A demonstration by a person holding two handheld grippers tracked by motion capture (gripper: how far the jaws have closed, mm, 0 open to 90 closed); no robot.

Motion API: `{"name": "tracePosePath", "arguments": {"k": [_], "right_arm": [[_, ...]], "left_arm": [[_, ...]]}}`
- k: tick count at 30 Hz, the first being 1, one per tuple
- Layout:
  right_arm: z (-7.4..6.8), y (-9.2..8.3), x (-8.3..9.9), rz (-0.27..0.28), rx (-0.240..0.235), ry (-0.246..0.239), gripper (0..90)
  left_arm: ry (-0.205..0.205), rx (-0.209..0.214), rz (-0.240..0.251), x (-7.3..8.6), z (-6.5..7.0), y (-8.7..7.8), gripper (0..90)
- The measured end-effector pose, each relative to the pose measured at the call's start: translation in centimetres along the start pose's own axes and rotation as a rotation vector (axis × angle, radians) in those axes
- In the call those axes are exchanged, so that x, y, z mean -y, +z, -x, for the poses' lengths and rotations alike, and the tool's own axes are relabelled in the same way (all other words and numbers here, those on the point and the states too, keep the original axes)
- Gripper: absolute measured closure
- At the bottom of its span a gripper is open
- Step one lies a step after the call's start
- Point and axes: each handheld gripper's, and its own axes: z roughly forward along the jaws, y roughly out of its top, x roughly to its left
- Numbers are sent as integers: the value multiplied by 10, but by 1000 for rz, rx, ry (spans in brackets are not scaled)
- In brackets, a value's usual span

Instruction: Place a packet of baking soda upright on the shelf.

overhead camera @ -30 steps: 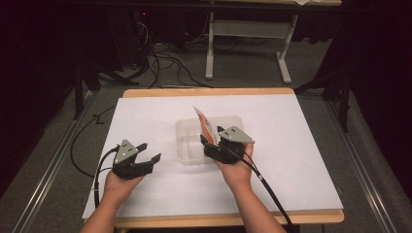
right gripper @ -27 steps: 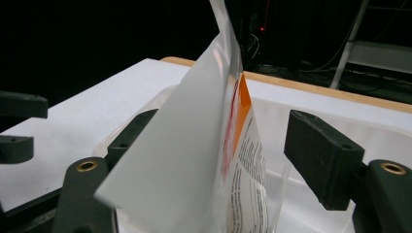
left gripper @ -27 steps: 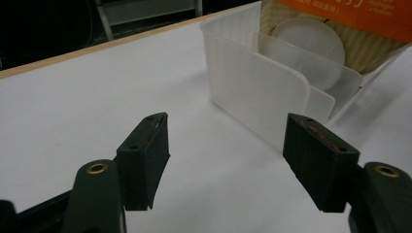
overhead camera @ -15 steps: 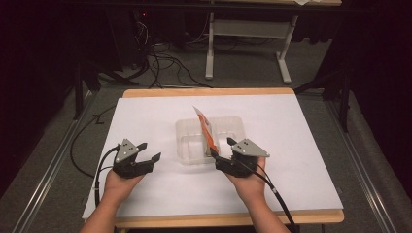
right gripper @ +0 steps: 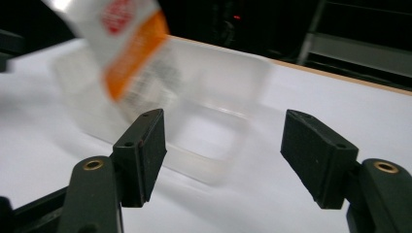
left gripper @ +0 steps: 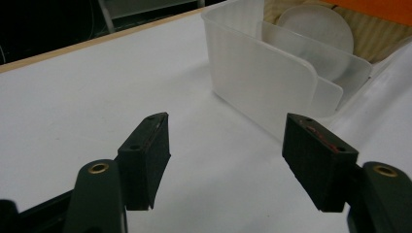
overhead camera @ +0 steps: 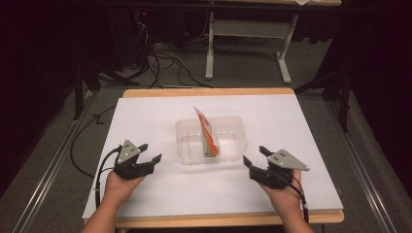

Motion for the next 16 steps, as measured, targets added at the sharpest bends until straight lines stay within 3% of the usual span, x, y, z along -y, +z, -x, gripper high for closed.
{"name": "tracePosePath", "arguments": {"k": [1, 2, 3, 5, 7, 9, 10, 16], "right_arm": [[20, -9, 5, -18, 50, 18, 336], [20, -9, 5, -18, 50, 18, 336], [42, -20, 12, -37, 98, 63, 337], [50, -24, 15, -44, 119, 77, 338], [76, -40, 35, -49, 194, 120, 341], [89, -46, 56, -41, 214, 165, 379], [98, -45, 63, -84, 195, 205, 367], [112, -44, 74, -116, 196, 223, 367]], "left_arm": [[-2, 3, -3, 0, 0, 0, 345], [-2, 3, -3, 0, 0, 0, 345], [-5, 3, -6, 1, 0, 2, 345], [-3, 4, -12, 1, 1, 3, 345], [1, 2, -31, 2, 2, 5, 345], [1, -1, -39, 3, 3, 6, 343], [-2, -8, -48, 2, 5, 7, 342], [13, -11, -47, 0, 15, 7, 337]]}}
